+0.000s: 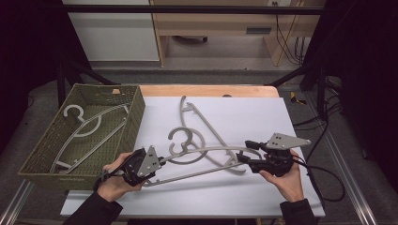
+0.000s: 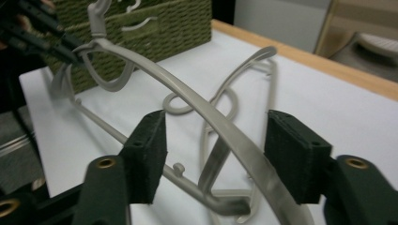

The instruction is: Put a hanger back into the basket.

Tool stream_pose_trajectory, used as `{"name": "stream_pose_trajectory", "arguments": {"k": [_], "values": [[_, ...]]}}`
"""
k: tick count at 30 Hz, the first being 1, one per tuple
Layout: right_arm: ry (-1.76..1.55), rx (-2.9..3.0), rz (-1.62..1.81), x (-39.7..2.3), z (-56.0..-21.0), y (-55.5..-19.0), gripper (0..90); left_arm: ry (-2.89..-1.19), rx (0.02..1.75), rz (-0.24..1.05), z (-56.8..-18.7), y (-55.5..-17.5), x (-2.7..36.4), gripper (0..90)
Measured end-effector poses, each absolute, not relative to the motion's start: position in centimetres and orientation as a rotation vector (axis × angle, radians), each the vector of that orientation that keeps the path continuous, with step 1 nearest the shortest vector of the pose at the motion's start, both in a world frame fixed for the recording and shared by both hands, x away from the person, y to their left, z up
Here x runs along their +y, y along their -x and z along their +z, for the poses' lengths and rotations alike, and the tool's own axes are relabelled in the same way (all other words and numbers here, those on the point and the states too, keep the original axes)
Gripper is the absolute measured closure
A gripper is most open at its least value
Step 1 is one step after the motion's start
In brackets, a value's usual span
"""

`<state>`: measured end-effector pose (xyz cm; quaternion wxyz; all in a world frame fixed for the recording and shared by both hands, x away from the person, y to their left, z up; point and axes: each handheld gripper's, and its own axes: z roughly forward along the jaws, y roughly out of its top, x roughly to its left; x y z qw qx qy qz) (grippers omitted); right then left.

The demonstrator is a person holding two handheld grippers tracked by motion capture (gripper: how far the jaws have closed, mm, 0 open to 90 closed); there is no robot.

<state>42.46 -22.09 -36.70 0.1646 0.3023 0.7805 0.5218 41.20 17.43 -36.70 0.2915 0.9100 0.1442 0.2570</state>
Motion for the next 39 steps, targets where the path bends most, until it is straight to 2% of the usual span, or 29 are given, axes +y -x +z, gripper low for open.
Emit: {"name": "stream_pose_trajectory", "arguments": {"k": [1, 2, 4, 10, 16, 24, 28, 39], "values": [[-0.888, 2.188, 1.494, -22.5, -36.6, -42.3, 30.1, -2.423, 0.414, 0.675, -36.6, -41.3, 17.4, 82.4], [-0.888, 2.188, 1.494, -22.5, -36.6, -42.3, 30.1, -2.415, 0.440, 0.678, -36.6, -41.4, 17.4, 82.4], [-0.927, 2.157, 1.489, -22.8, -36.6, -42.0, 23.1, -2.391, 0.537, 0.673, -36.5, -41.9, 17.5, 82.4], [-0.958, 2.125, 1.472, -23.1, -36.9, -41.5, 17.5, -2.346, 0.651, 0.663, -35.4, -42.7, 18.2, 82.3], [-1.005, 2.110, 1.437, -23.4, -37.7, -41.0, 12.5, -2.296, 0.687, 0.669, -31.8, -42.9, 19.4, 82.2], [-1.044, 2.081, 1.446, -23.6, -38.4, -40.9, 10.0, -2.236, 0.732, 0.673, -29.0, -43.6, 21.8, 82.2], [-1.060, 2.082, 1.436, -23.8, -38.6, -40.9, 9.4, -2.199, 0.774, 0.718, -27.2, -44.1, 24.2, 82.2], [-1.061, 2.091, 1.450, -23.6, -38.7, -40.9, 9.4, -2.170, 0.873, 0.796, -25.6, -45.2, 28.2, 82.2]]}}
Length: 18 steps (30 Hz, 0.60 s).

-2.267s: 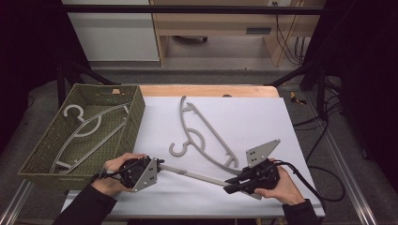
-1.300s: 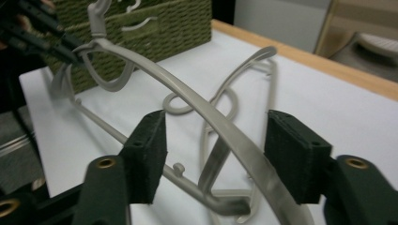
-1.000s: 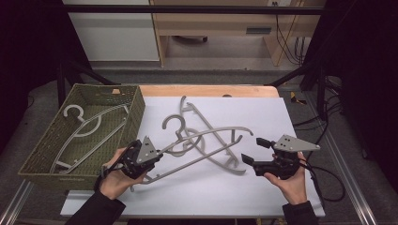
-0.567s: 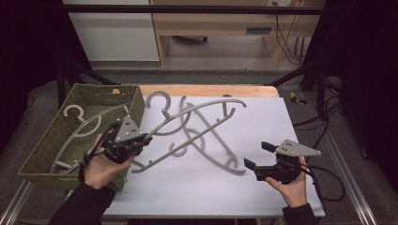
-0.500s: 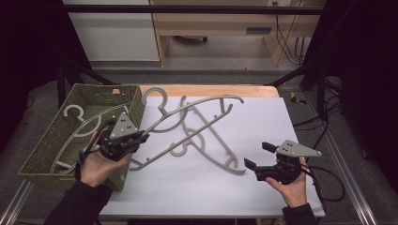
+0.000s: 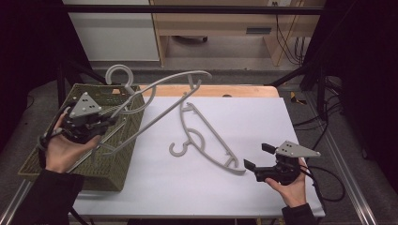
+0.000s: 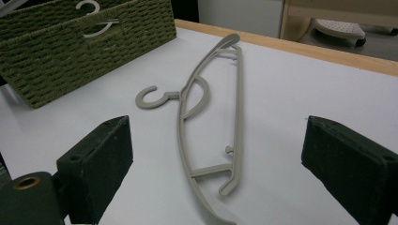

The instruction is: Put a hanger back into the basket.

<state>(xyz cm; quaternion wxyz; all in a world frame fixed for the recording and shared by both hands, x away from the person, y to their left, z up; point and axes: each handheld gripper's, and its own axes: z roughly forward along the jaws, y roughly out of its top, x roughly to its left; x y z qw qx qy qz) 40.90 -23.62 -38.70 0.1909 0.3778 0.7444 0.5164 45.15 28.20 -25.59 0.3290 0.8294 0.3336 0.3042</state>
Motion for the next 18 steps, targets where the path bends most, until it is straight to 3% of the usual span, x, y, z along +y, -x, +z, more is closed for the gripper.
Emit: {"name": "stream_pose_trajectory", "arguments": {"k": [18], "values": [[-1.066, 2.100, 1.452, -23.4, -38.8, -41.0, 9.8, -2.190, 1.020, 0.887, -26.6, -47.5, 34.5, 82.1]]}}
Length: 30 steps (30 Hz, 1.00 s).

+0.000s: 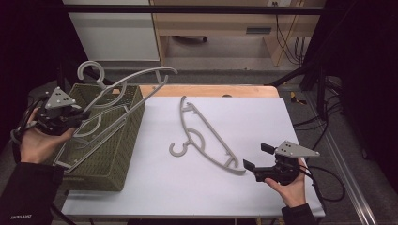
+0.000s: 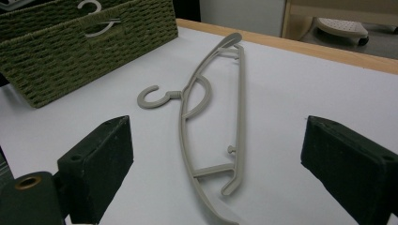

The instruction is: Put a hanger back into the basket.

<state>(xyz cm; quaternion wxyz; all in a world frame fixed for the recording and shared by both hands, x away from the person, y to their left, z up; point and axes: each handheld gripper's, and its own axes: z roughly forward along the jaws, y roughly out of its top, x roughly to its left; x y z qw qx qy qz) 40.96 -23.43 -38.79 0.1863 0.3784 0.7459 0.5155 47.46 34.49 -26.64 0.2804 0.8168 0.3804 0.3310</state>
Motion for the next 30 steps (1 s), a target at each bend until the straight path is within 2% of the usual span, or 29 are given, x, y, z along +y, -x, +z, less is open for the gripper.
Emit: {"name": "stream_pose_trajectory", "arguments": {"k": [15, 30], "values": [[-1.060, 2.115, 1.449, -23.3, -38.9, -41.1, 9.8, -2.211, 1.167, 0.889, -29.3, -48.0, 40.1, 82.0], [-1.069, 2.119, 1.444, -23.1, -39.0, -41.1, 9.8, -2.195, 1.270, 0.918, -30.7, -47.6, 43.1, 82.0]]}}
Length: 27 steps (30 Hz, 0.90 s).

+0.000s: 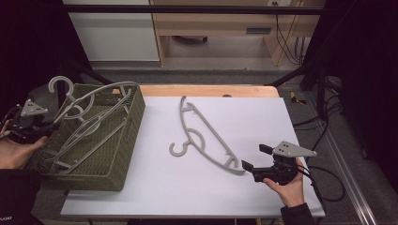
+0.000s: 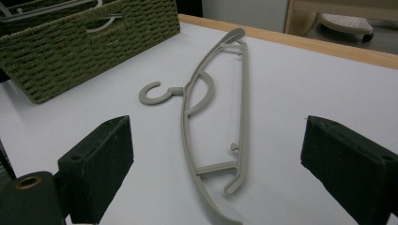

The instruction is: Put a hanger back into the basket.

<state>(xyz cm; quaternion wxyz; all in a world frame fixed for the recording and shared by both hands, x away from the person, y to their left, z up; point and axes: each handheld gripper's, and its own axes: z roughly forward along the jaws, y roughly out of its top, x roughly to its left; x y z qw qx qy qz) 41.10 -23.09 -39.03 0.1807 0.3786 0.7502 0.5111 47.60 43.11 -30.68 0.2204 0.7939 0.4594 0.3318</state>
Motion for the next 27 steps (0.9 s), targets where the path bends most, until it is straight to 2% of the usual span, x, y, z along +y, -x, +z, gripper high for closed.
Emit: {"name": "stream_pose_trajectory", "arguments": {"k": [13, 22, 27], "values": [[-1.062, 2.130, 1.434, -23.1, -39.1, -41.2, 9.8, -2.279, 1.309, 0.910, -32.6, -48.4, 43.3, 81.9], [-1.061, 2.139, 1.422, -23.0, -39.2, -41.2, 9.8, -2.304, 1.348, 0.823, -35.0, -49.3, 42.5, 81.7], [-1.062, 2.148, 1.423, -22.9, -39.2, -41.2, 10.0, -2.287, 1.403, 0.728, -36.7, -49.7, 42.8, 80.8]]}}
